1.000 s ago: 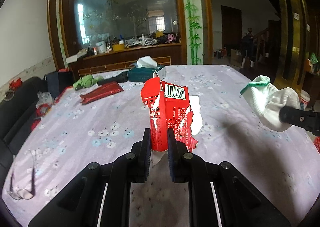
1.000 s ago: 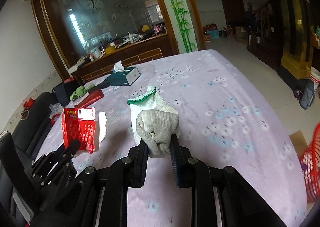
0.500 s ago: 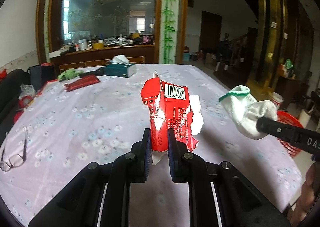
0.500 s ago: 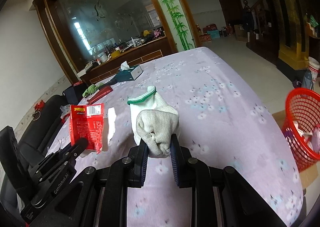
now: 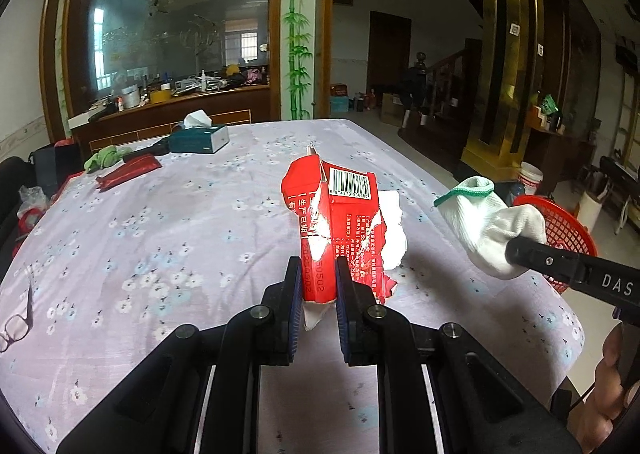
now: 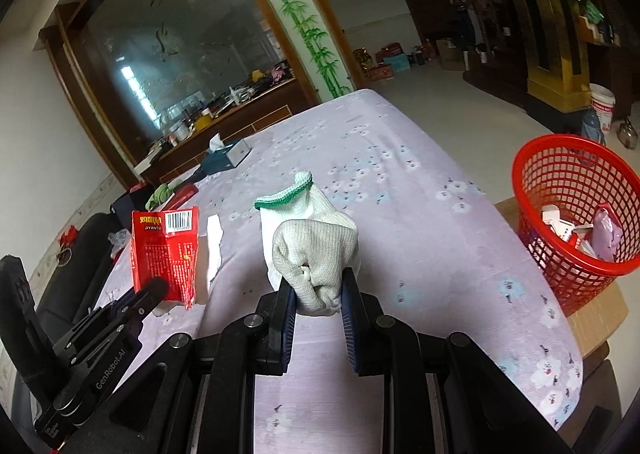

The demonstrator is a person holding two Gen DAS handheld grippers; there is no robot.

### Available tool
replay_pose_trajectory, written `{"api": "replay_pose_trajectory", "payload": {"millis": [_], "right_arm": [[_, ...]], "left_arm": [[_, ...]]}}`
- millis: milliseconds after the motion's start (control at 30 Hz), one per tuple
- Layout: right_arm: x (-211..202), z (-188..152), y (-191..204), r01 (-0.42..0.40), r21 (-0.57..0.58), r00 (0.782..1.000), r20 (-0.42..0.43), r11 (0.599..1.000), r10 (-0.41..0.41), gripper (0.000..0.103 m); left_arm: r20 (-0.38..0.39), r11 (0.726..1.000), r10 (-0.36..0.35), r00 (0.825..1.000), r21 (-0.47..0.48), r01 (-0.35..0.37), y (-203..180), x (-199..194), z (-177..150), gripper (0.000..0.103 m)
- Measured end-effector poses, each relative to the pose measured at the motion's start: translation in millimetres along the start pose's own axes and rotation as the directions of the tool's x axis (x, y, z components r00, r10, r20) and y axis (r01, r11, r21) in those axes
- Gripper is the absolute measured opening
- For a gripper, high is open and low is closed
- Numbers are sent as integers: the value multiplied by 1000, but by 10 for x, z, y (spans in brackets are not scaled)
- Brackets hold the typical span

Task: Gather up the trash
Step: 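Lift the red box and glove and turn toward the red wastebasket, then hold both items over the red wastebasket and open both grippers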

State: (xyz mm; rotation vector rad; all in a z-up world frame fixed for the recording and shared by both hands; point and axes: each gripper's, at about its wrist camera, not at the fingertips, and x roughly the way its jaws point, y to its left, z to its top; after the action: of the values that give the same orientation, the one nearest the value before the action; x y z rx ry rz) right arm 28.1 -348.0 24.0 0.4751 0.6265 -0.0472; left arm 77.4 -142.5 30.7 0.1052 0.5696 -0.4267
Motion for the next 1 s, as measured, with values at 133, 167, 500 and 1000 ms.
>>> {"api": "replay_pose_trajectory", "payload": {"millis": [133, 167, 500, 1000], "right_arm": [[-13, 6, -75, -7, 14, 1000, -2, 1000, 7, 22], [-19, 5, -83, -8, 15, 1000, 0, 1000, 8, 22], [-83, 1, -176, -18, 36, 1000, 12, 999, 18, 22], [-323, 89, -481, 2, 93, 997, 71, 996, -9, 23]], "left_arm": [[-8, 1000, 1, 1000, 10, -1, -71, 39, 4, 14], [-9, 1000, 2, 1000, 13, -2, -89, 46, 4, 14], [-14, 1000, -3, 1000, 25, 3, -146, 67, 32, 14], [-23, 996, -60, 998, 71, 61, -441, 87, 119, 14]]}}
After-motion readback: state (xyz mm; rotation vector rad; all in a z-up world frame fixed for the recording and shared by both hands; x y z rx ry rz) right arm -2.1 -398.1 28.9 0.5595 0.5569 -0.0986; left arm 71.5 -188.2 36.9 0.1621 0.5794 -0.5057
